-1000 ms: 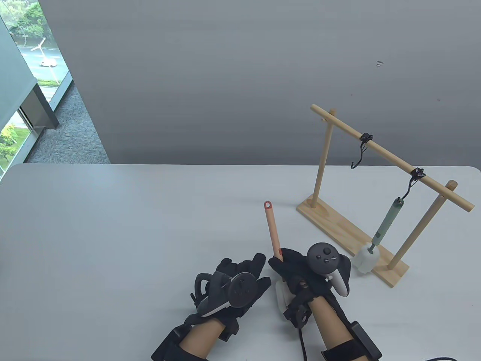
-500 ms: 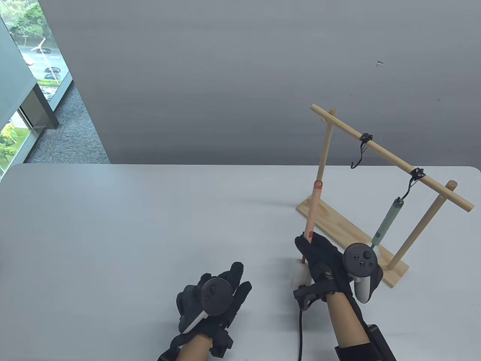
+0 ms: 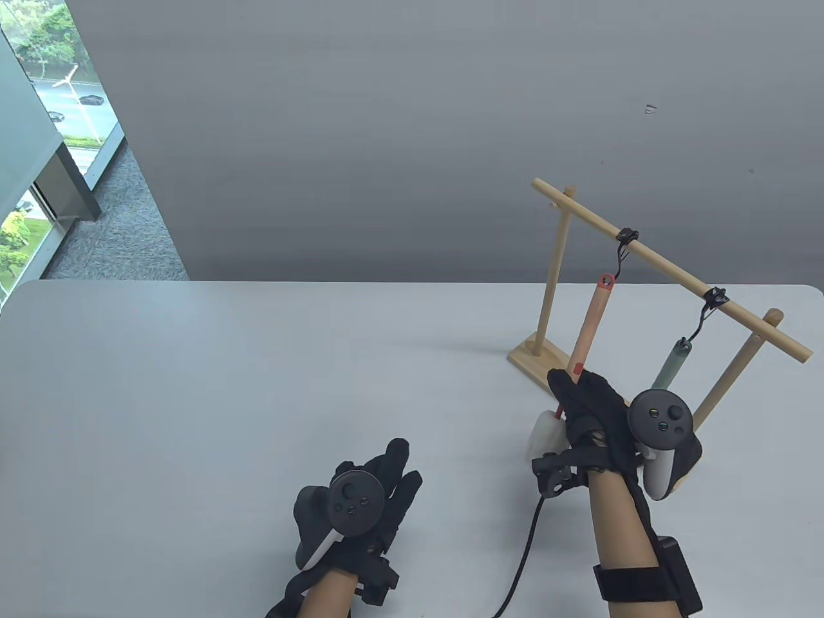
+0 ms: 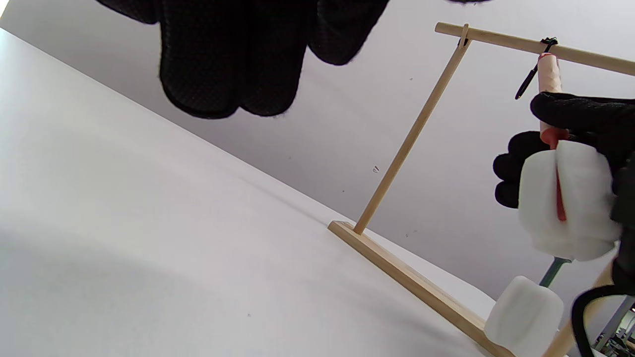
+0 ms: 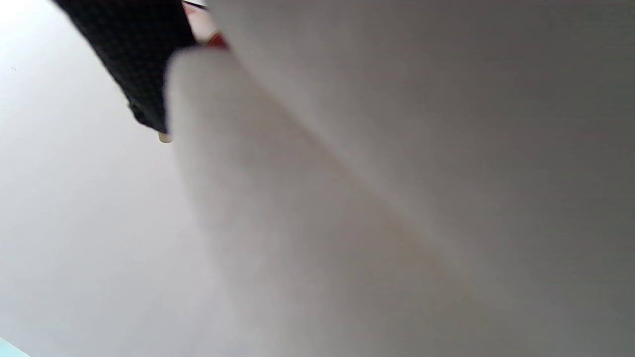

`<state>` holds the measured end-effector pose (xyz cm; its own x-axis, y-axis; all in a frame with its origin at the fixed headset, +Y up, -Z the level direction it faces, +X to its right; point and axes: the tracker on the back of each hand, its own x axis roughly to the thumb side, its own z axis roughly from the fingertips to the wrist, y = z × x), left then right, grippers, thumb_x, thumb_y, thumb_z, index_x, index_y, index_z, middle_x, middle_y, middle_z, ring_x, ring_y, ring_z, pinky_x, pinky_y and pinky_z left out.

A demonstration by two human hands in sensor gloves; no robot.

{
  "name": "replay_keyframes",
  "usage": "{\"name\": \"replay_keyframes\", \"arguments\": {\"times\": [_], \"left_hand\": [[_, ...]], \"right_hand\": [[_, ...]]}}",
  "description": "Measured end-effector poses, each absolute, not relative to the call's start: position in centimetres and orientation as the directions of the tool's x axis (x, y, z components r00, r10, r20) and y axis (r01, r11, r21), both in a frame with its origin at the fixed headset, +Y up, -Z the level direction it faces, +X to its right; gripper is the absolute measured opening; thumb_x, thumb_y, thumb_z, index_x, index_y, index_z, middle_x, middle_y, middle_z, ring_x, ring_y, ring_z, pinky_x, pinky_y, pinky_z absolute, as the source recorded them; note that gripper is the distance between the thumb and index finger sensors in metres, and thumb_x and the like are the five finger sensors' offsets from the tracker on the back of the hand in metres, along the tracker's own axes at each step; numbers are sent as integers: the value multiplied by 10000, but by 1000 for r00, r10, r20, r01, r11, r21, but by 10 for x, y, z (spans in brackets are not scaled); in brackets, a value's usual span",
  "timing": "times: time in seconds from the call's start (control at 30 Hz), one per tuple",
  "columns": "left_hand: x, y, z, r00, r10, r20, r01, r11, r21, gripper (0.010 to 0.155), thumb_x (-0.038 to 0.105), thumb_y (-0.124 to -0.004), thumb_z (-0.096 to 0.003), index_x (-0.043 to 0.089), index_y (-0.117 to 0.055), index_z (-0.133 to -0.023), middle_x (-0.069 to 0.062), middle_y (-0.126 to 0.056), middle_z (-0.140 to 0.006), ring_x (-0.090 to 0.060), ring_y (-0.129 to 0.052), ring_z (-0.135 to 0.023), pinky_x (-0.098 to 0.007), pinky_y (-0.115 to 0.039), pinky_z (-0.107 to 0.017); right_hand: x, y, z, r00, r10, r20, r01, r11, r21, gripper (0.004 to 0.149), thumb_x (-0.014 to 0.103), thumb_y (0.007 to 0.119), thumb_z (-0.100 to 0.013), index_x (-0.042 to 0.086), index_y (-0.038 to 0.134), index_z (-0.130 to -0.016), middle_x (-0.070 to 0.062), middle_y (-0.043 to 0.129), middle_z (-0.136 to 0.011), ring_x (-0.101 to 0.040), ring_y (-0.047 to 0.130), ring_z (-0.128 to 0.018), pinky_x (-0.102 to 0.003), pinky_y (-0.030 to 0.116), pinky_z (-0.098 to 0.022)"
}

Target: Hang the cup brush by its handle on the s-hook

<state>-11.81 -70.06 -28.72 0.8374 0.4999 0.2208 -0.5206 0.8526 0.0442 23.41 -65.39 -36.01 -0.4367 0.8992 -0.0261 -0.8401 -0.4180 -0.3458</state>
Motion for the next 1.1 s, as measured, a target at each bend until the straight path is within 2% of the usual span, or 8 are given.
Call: {"name": "replay_keyframes", "arguments": {"times": [0.1,0.3,0.4,0.73,1.1], "left_hand": [[-119,-702,-288,836,505,215,-524,851,41,668,608,-556,-438,262,-683,-995,-126,-937,-891,-365,-996,-734,-614,-608,-674],[-122,-699,-284,830,513,219,-534,844,45,667,606,-556,-438,261,-684,-994,-127,-939,-889,-365,-996,-734,-616,-605,-675],[-122,-699,-284,823,521,226,-541,840,36,671,613,-557,-435,265,-685,-994,-130,-936,-892,-366,-994,-737,-619,-601,-676],[-125,-700,-284,833,511,213,-527,850,24,665,610,-560,-436,266,-696,-990,-135,-941,-887,-372,-996,-732,-624,-593,-677],[-129,-704,-286,857,482,185,-492,871,9,661,604,-563,-437,267,-697,-989,-136,-936,-892,-374,-991,-738,-629,-581,-681]], "right_hand": [[235,-651,-361,-423,905,-43,-844,-411,-346,510,420,821,-499,-19,806,-757,-258,740,-907,-545,740,-817,-672,558,-551],[236,-648,-365,-512,851,-115,-794,-520,-314,507,424,824,-498,-15,817,-750,-252,755,-904,-540,755,-812,-669,565,-553],[238,-654,-365,-458,879,-131,-811,-473,-343,511,428,817,-501,-22,821,-744,-262,760,-894,-546,758,-802,-670,569,-545],[243,-669,-363,-479,862,-168,-801,-507,-319,516,428,814,-503,-28,826,-745,-267,770,-887,-549,771,-790,-670,574,-540],[251,-687,-357,-475,870,-132,-795,-488,-359,561,381,806,-507,-70,790,-841,-316,688,-944,-587,710,-820,-689,535,-550]]}}
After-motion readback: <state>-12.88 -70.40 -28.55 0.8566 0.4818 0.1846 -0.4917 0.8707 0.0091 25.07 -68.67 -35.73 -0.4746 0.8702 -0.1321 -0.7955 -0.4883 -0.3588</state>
